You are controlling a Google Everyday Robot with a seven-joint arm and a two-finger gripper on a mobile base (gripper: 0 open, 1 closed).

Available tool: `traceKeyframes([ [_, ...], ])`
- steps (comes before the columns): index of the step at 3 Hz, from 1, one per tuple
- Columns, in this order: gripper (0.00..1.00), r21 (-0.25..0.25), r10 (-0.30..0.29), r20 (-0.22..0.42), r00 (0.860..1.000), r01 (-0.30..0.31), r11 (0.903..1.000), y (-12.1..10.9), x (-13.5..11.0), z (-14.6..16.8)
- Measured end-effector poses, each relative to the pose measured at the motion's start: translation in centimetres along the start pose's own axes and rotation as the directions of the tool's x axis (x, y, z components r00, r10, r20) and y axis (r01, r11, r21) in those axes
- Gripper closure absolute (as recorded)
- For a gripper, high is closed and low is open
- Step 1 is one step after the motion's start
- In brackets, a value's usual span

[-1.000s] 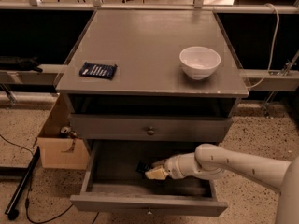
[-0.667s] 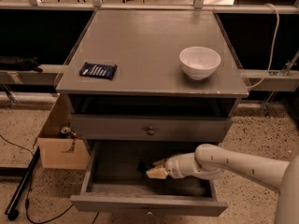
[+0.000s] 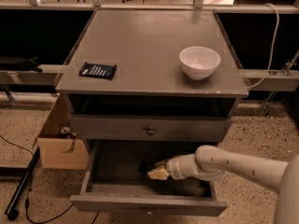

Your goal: Place rxbar chocolate into middle drawer

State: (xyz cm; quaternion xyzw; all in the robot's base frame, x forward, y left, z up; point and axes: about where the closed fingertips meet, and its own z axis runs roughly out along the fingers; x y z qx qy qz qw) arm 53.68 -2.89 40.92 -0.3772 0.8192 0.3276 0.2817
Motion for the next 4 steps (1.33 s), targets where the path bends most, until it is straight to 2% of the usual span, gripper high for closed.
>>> traceKeyframes([
  [2, 1.0, 0.025, 0.005, -0.07, 0.998, -0.003, 0.9997, -0.22, 0.99, 0.33],
  [3, 0.81, 0.025, 0.005, -0.07, 0.998, -0.003, 0.9997, -0.22, 1.0, 0.33],
  [4, 0.5, 0.025, 0.005, -0.07, 0.998, -0.003, 0.9997, -0.21, 1.0, 0.33],
])
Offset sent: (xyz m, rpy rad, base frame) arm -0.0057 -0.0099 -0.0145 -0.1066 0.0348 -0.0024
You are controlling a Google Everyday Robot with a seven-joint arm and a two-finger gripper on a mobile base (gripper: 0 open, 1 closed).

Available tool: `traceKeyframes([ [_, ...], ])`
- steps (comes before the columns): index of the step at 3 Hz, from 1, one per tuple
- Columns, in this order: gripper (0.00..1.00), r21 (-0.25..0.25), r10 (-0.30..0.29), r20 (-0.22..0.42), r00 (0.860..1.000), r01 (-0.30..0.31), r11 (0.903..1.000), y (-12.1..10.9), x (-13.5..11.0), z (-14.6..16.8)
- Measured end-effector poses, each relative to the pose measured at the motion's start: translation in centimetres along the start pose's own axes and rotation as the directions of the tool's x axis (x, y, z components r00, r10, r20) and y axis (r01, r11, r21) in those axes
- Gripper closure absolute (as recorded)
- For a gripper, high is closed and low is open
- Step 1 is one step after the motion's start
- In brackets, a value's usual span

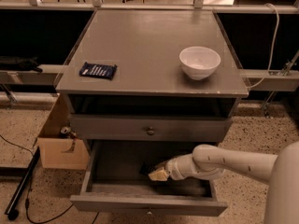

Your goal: Place rxbar chocolate into middle drawer

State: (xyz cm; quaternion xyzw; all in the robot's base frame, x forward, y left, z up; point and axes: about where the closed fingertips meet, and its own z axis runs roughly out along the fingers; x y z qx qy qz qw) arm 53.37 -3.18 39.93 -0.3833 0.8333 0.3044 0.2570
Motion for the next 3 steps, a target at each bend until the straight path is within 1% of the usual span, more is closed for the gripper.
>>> traceKeyframes([
  [1, 0.19, 0.0, 0.0, 0.0, 1.0, 0.0, 1.0, 0.0, 0.0, 0.0],
  [2, 0.0, 0.0, 0.0, 0.0, 1.0, 0.0, 1.0, 0.01, 0.0, 0.01],
  [3, 0.0, 0.0, 0.0, 0.0, 1.0, 0.0, 1.0, 0.01, 0.0, 0.01],
])
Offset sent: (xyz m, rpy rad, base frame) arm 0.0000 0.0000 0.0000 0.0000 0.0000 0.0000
